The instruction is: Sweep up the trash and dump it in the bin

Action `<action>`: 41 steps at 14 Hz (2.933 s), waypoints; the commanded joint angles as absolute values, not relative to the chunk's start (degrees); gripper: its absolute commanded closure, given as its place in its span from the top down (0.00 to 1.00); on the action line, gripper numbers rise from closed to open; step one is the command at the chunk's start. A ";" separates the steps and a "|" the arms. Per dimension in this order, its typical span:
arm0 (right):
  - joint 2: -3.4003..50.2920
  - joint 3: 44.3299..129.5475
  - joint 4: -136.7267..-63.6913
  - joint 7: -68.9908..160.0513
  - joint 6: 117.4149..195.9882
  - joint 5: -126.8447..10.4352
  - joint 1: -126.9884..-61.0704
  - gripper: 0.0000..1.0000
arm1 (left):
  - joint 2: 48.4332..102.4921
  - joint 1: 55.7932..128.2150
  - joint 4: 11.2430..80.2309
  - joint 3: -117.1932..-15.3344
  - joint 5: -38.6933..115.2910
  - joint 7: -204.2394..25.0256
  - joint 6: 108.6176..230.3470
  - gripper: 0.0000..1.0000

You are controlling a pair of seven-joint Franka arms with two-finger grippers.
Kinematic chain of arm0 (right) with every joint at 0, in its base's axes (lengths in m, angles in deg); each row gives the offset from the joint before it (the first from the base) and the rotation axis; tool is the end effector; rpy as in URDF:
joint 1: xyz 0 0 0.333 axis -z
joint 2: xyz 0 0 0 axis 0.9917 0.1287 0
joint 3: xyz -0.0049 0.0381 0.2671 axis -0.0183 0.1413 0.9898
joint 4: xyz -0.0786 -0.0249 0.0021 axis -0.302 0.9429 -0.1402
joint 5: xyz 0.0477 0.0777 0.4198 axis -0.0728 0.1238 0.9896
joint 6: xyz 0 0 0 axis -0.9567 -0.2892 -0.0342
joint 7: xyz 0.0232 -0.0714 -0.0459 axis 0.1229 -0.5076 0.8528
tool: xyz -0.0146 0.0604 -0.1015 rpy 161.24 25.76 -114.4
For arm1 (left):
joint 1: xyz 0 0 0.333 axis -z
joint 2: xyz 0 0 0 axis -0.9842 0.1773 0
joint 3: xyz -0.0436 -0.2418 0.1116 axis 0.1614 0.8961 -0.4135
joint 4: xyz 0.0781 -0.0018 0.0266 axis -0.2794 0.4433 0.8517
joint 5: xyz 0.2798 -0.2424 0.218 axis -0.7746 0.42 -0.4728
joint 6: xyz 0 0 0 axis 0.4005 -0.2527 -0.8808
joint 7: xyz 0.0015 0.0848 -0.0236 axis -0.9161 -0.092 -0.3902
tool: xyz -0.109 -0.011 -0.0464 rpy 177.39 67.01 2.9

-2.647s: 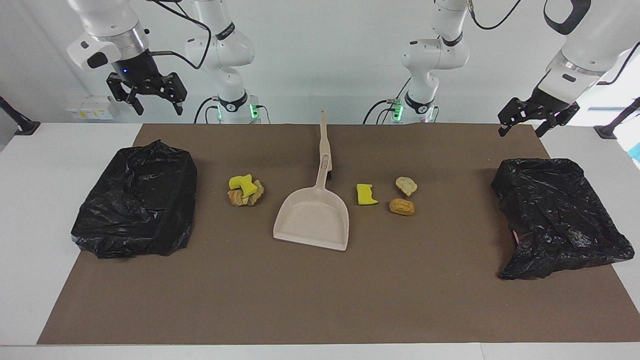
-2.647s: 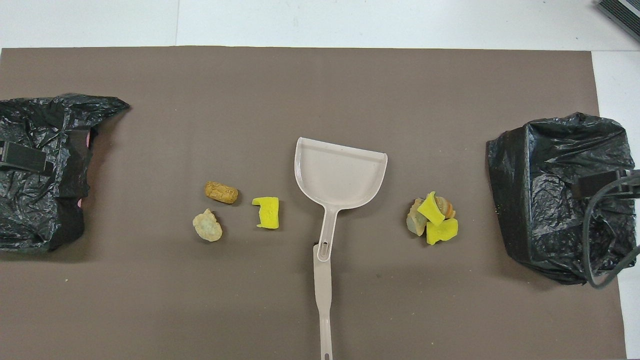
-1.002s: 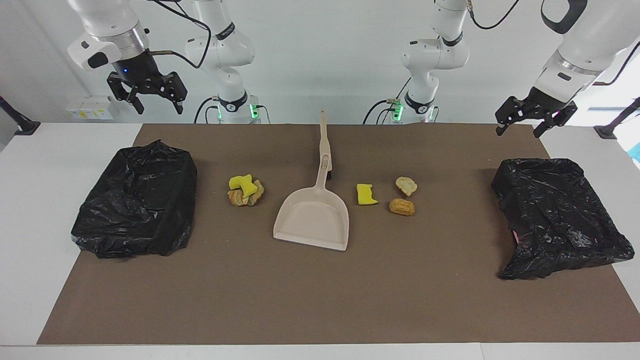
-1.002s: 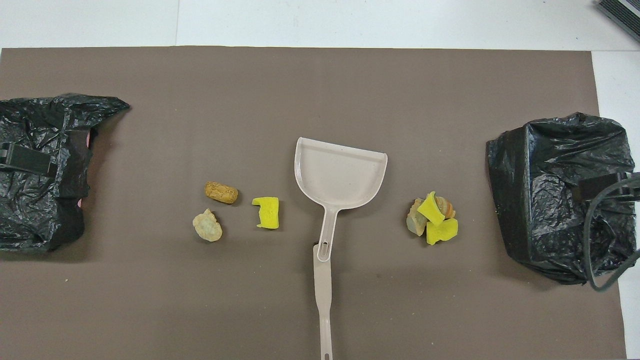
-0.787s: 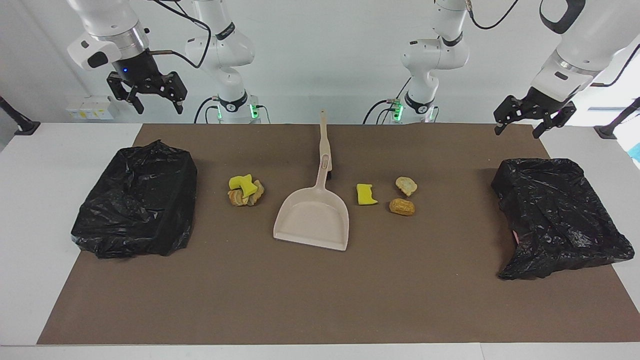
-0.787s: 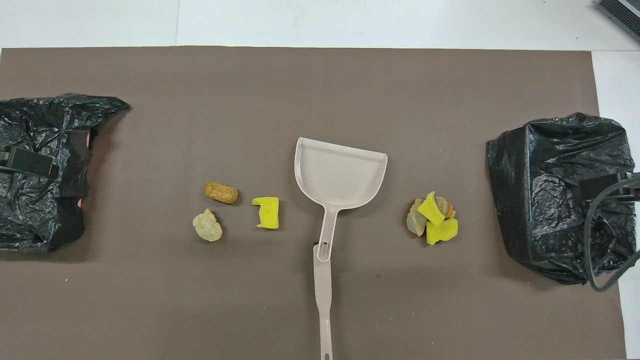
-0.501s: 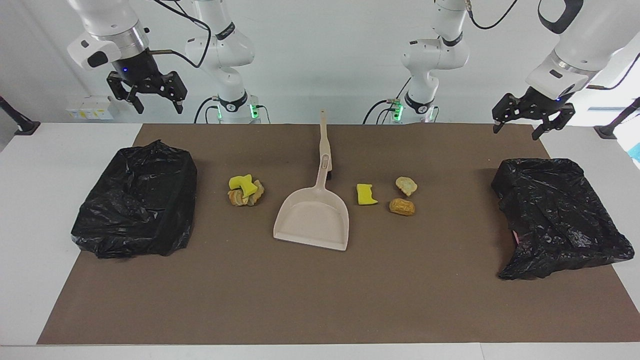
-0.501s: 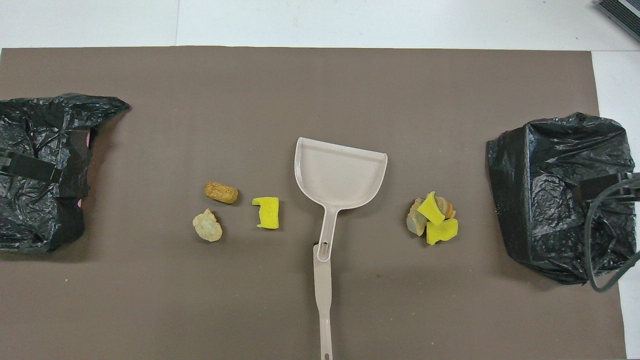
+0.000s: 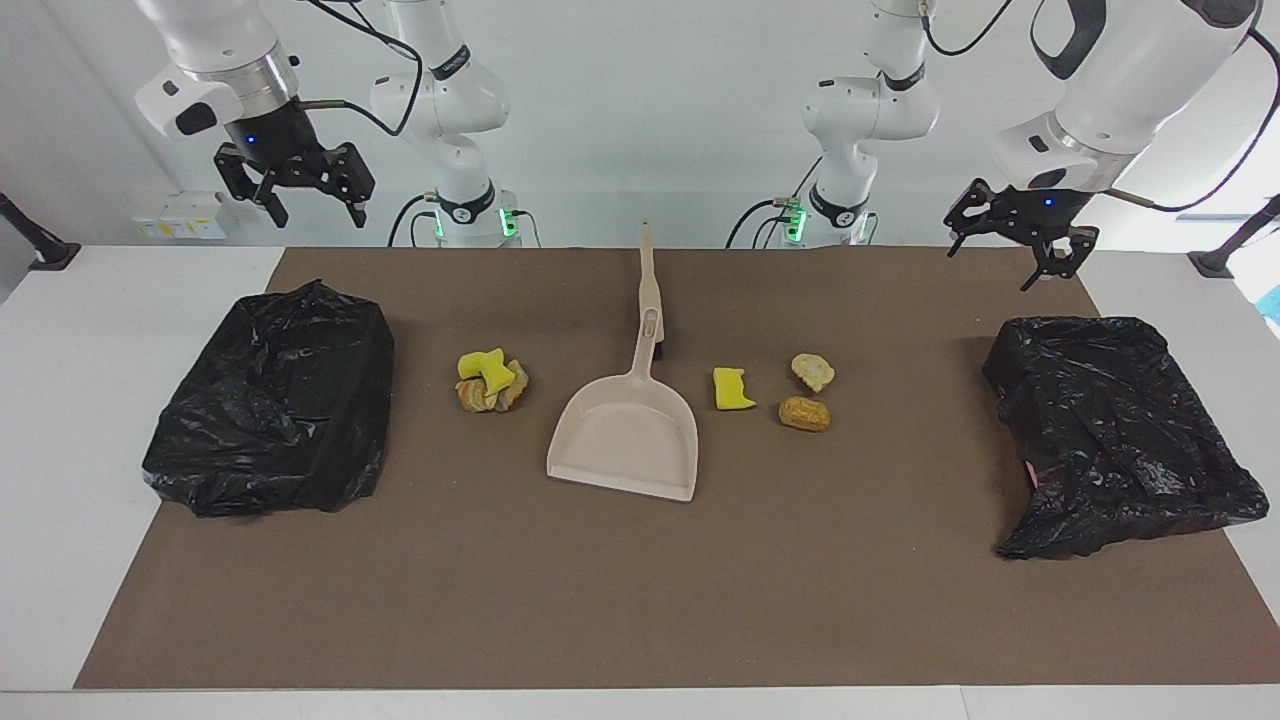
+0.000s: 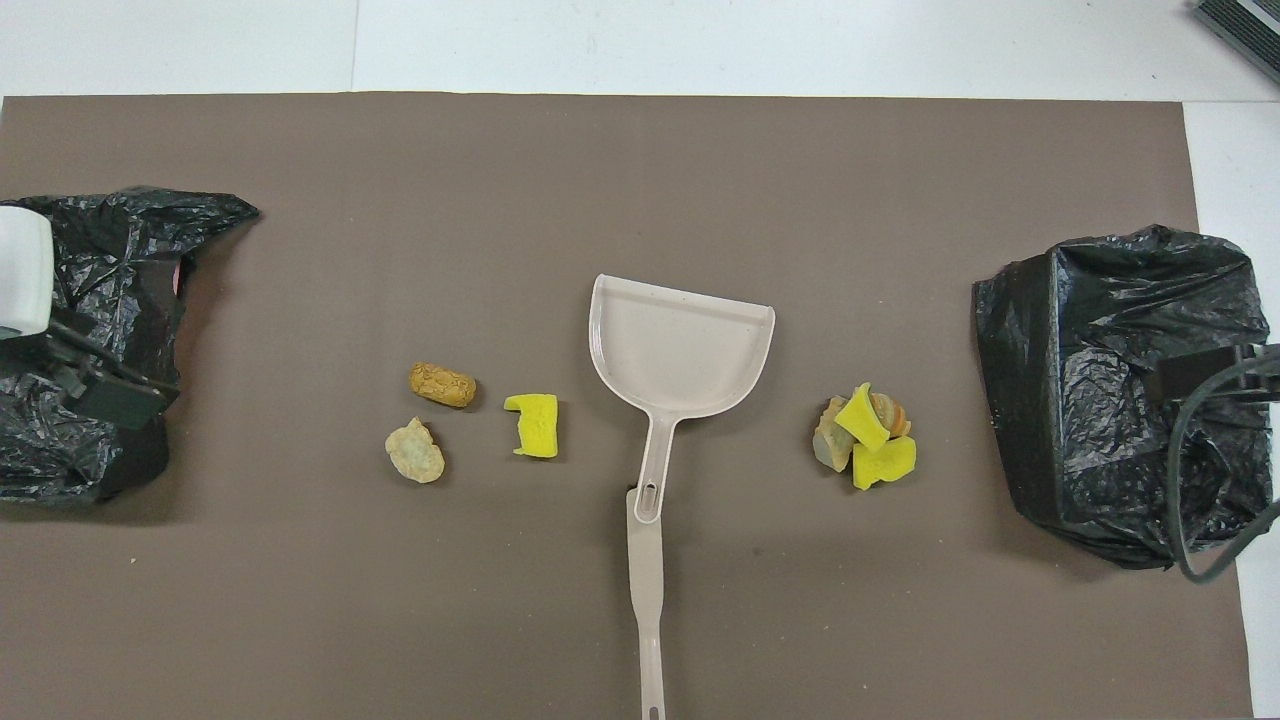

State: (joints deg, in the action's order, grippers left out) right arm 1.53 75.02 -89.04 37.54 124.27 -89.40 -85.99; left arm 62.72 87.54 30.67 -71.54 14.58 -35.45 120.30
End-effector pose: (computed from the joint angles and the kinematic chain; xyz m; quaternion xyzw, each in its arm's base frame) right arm 0.5509 -0.0164 0.6042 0.9999 -0.0109 -0.0076 0.0004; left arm 0.5729 -0.0579 0.5575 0.9262 -0.3763 -0.0141 0.0189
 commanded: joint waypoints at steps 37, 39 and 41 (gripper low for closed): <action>2.57 76.57 -87.16 36.13 124.89 -87.39 -85.50 1.00 | 65.93 145.71 69.96 -71.66 15.10 -120.57 161.53 0.52; 2.57 76.57 -87.16 36.21 124.88 -87.39 -85.50 1.00 | 65.75 145.27 69.69 -71.75 15.10 -120.66 161.44 0.15; 2.57 76.57 -87.16 36.21 124.88 -87.39 -85.50 1.00 | 65.40 145.09 69.52 -71.84 15.18 -120.48 160.57 0.03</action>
State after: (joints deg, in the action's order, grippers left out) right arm 2.54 76.34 -87.50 36.75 125.32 -88.90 -86.00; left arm 66.47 145.01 69.01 -71.39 14.46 -120.20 160.86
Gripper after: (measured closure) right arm 0.000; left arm 0.405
